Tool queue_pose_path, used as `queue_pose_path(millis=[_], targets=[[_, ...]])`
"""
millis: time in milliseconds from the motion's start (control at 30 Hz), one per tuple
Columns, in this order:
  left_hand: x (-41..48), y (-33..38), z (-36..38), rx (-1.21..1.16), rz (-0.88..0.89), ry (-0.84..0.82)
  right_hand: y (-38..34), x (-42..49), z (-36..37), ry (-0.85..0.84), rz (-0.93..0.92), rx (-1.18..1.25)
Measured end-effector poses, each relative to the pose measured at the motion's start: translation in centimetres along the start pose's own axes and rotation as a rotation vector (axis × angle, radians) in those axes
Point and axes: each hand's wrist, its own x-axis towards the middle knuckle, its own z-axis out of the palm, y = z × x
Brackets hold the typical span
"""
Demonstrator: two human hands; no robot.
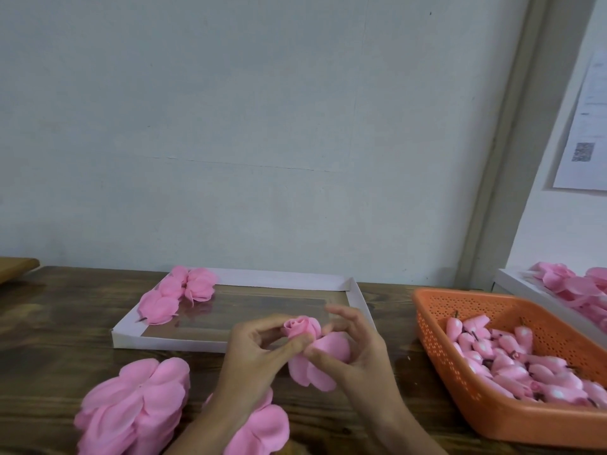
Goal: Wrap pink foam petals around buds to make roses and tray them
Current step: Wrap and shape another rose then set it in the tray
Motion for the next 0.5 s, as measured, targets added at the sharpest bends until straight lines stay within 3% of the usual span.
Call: queue_pose_path(millis=[233,500], targets=[[-0.03,-0.25,0.14,0.014,0.021,0.01,0.67,0.08,0.02,0.207,0.319,0.284],[-0.13,0.07,0.25,0.103,0.115,-0.092,-0.2,-0.2,-0.05,0.202,0.166,0.221]])
